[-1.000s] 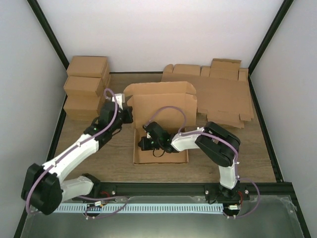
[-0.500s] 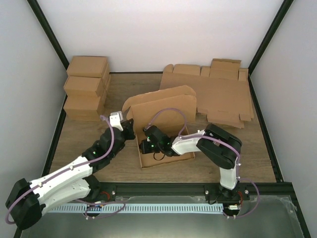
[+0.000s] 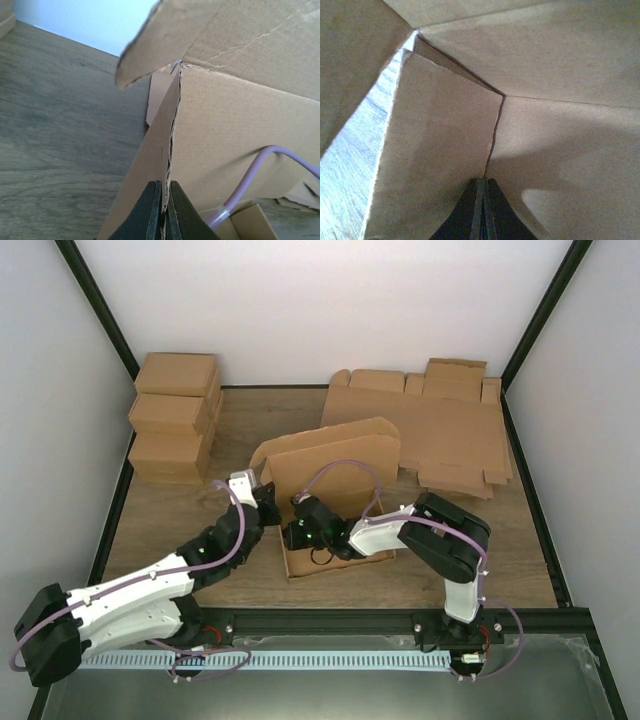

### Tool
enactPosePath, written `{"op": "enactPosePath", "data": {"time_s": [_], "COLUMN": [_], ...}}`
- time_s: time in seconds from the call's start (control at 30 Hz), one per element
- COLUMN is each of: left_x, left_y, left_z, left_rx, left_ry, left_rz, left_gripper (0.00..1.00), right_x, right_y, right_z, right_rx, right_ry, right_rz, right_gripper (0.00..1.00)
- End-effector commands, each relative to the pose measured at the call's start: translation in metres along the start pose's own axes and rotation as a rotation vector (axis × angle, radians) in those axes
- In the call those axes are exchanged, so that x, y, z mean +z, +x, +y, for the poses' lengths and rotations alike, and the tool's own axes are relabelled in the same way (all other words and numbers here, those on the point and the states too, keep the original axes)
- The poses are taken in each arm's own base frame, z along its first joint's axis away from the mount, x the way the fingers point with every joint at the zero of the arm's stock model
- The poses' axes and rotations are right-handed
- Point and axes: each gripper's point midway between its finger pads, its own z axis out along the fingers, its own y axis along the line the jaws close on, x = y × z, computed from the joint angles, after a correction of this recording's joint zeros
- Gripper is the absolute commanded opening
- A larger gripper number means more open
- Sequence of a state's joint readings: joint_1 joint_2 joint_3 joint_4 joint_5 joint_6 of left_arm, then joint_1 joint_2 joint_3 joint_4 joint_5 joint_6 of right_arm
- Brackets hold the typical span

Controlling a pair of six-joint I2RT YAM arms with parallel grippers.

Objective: Fold the paper box

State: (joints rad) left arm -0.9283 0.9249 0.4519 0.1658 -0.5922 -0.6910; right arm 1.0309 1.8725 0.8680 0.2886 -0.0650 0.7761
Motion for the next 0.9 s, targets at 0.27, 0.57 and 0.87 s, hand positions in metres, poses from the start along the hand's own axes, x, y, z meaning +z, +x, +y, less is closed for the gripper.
{"op": "enactPosePath", "data": {"time_s": [0.27, 0.57, 0.87], "left_x": [0.008, 0.043, 0.057], "left_y": [-0.043, -0.072, -0.051], "left_z": [0.007, 0.031, 0.017], "left_rx": [0.161, 0.156, 0.229], "left_ry": [-0.058, -0.012, 0.113], "left_rz": [-0.178, -0.248, -0.145], "left_gripper": [0.04, 0.04, 0.04], "right_x": [0.023, 0.048, 0.043], "right_y": [-0.068, -0.11, -0.098], "right_z": [0.018, 0.015, 0.02], "right_rx": [-0.042, -0.084, -0.108], "right_ry": [-0.06, -0.082, -0.148], "right_rz": [-0.168, -0.237, -0.208], "right_gripper": [0.01, 0.01, 0.01]}}
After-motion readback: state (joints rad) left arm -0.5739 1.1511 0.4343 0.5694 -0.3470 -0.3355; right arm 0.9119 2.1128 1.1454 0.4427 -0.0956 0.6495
